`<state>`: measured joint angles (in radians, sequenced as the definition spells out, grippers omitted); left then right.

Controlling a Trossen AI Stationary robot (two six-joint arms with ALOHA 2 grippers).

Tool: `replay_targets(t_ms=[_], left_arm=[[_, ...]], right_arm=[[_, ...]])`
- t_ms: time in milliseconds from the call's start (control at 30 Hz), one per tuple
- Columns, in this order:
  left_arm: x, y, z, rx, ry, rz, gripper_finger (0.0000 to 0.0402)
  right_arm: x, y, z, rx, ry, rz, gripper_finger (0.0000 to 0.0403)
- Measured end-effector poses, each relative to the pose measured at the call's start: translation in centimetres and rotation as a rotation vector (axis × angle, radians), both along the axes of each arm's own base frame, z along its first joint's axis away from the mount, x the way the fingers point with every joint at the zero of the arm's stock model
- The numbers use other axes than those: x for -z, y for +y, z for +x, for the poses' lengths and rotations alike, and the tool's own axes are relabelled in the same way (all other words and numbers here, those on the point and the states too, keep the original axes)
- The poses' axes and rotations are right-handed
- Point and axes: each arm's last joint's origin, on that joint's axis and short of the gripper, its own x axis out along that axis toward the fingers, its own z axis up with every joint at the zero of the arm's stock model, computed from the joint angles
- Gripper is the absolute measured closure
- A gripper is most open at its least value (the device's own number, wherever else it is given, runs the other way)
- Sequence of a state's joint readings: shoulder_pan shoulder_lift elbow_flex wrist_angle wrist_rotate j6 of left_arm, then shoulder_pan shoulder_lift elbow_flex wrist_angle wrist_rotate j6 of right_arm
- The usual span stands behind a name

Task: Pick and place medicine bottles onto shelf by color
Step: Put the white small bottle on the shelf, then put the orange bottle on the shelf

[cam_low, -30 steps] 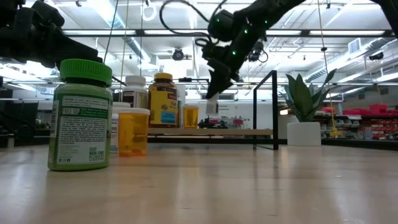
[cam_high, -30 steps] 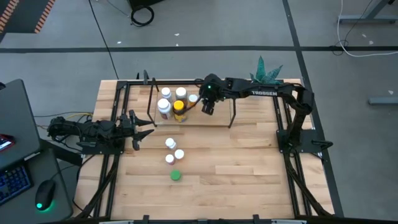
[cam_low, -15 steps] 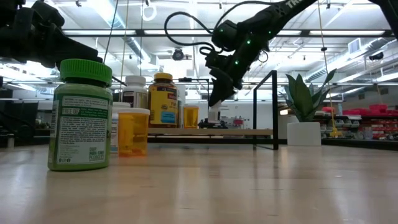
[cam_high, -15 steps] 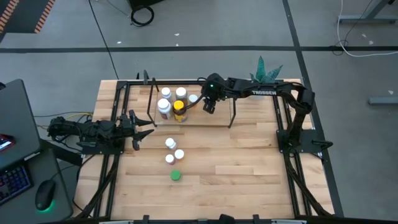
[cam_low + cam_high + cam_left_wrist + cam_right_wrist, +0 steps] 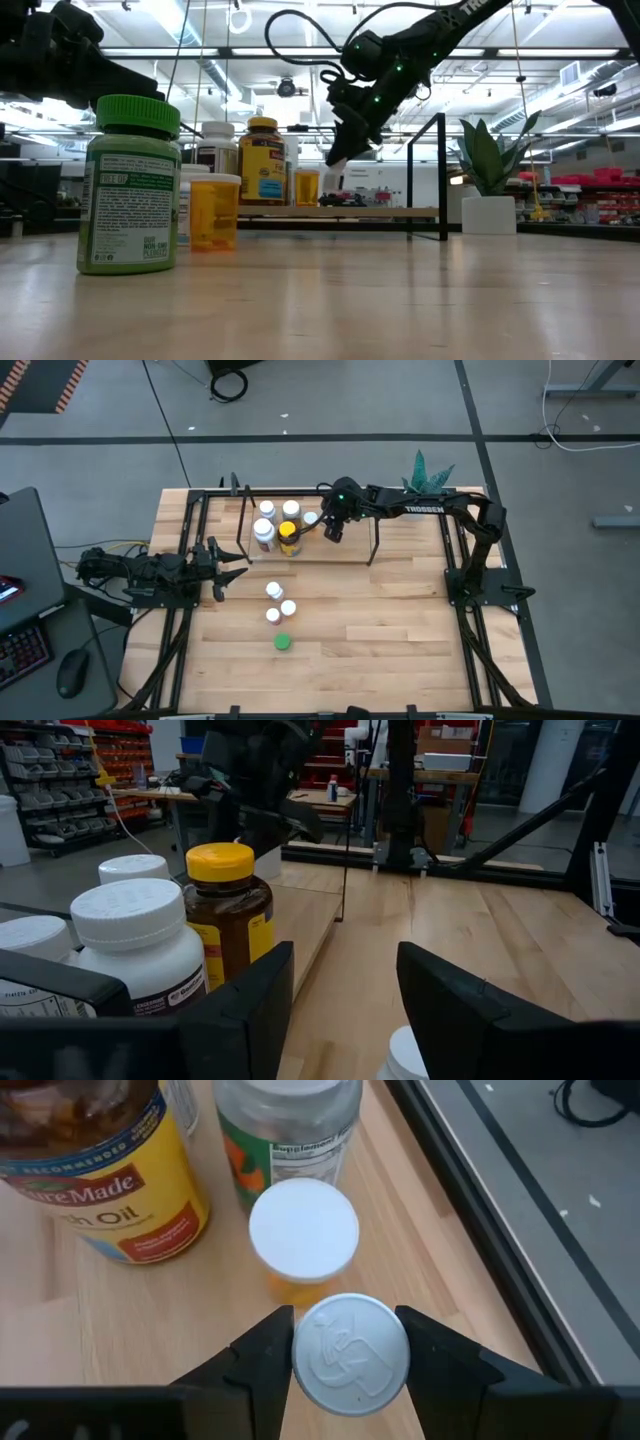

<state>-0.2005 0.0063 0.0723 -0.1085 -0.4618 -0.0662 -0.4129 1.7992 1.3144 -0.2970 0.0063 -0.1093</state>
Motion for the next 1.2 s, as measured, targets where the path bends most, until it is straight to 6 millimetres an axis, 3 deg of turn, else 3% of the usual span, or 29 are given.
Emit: replay_targets(t_ms=[300,1200], left_arm=[[0.0,0.0,0.0,-0.001,0.0,0.0,0.0218],[0.0,0.0,0.0,0.0,0.0,0.0,0.022]], right_arm=[[1.3,0.1,-0.3,0.002,-0.012,-0.003,0.0223],[1.6,-0.1,-0.7,0.034,0.031,0.0,0.0192]])
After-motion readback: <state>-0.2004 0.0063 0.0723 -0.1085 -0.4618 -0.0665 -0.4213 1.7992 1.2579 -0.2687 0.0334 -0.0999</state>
